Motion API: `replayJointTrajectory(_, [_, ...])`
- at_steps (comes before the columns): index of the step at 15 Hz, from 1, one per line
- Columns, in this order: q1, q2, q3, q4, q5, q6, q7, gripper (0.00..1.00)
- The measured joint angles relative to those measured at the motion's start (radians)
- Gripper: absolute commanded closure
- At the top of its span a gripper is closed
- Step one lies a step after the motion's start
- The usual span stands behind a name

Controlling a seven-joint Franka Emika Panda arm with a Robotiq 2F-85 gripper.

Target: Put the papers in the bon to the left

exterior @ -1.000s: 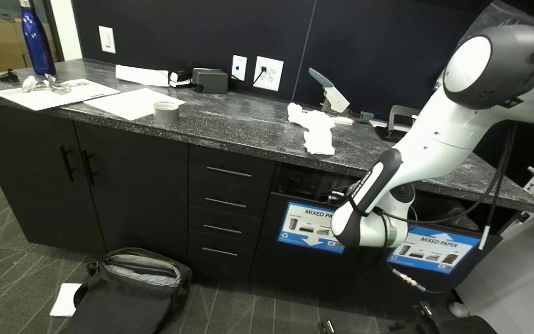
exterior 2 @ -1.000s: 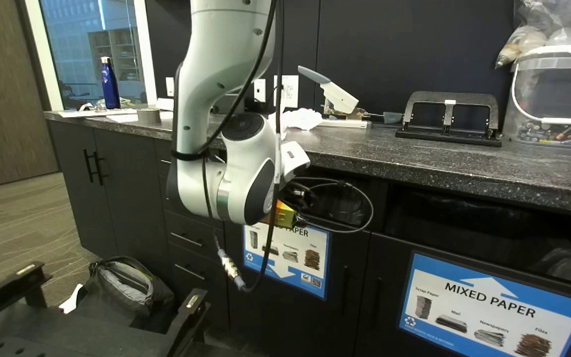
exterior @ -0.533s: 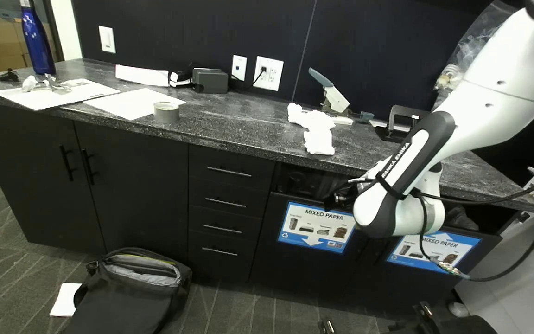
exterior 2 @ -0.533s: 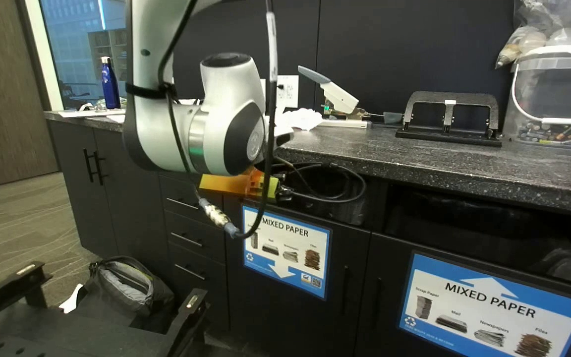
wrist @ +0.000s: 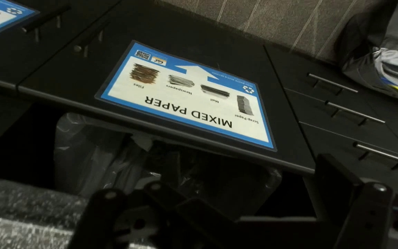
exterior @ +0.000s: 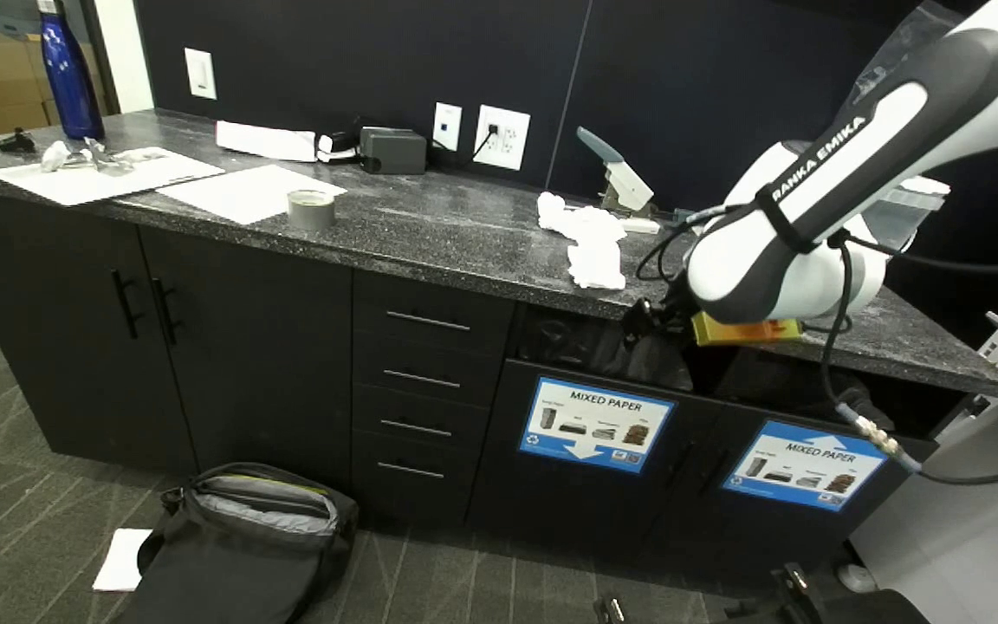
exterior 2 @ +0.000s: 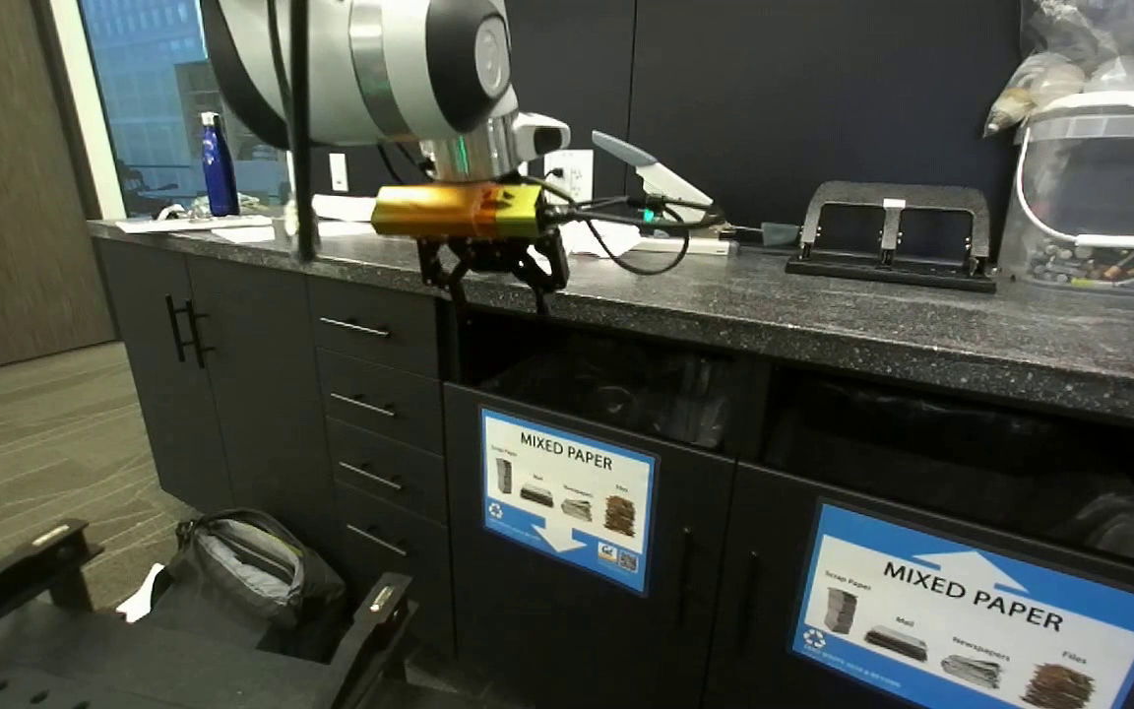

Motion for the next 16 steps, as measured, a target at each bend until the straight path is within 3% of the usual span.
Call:
replayJointTrajectory(2, [-0.016, -0.04, 0.046, 0.087, 0.053, -0.162, -0.005, 0.0])
replayJointTrajectory(5, [0.048, -0.041, -0.005, 0.239, 0.129, -0.331, -0.007, 0.0])
replayJointTrajectory(9, [0.119, 0.039, -0.084, 0.397, 0.133, -0.426, 0.038, 0.0])
replayJointTrajectory(16, [0.175, 0.263, -0.103, 0.649, 0.182, -0.524, 0.095, 0.0])
